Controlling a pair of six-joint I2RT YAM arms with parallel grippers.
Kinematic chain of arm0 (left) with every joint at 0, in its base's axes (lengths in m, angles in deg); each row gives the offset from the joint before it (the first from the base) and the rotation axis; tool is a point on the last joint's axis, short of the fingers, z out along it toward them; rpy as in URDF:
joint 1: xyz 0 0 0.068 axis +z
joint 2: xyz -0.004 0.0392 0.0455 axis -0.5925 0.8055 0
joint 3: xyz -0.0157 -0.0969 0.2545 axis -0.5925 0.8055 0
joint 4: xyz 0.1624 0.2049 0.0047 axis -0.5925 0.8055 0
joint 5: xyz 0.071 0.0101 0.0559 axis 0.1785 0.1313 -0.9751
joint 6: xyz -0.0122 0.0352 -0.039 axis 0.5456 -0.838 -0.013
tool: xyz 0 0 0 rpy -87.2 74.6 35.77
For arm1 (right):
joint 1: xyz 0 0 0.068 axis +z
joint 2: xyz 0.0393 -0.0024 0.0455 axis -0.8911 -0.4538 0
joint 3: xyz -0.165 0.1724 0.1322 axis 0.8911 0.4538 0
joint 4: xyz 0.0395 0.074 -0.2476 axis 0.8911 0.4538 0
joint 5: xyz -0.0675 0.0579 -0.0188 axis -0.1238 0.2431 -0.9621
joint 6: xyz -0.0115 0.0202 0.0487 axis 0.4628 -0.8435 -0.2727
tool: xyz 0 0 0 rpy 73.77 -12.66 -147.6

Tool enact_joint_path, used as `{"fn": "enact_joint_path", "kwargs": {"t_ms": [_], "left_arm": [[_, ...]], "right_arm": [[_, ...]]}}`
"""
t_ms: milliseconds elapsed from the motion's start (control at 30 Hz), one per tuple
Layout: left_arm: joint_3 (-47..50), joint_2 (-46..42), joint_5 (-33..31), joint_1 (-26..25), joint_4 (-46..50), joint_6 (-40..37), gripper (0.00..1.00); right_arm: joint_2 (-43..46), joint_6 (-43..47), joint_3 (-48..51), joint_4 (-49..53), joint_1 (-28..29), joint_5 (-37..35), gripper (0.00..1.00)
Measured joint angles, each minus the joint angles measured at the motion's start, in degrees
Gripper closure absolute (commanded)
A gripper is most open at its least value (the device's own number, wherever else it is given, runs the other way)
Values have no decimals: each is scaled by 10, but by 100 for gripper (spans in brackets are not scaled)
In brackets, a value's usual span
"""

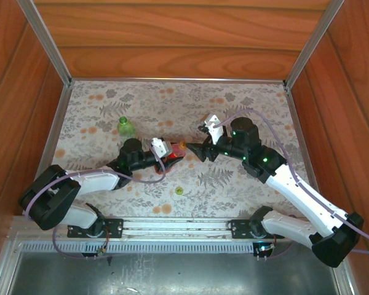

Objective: Screw on the bottle caps

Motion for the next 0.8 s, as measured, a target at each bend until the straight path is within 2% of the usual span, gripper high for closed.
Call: {"fn": "enact_joint_path", "kwargs": {"t_ms": [133,300,533,800], "left_arm": [[-14,-13,43,5,2,31,42],[-32,-33,77,5,3,54,42],[-35,-48,95,5,4,62,42],[-35,-48,95,8,8,68,42]], "right_arm": [[-4,-5,9,-31,-12,65,24],[-27,-6,10,-62,-24,131,33],[-52,-9,10,-87,-38,166,47],[-75,-11,10,-109,-41,203,54]]}}
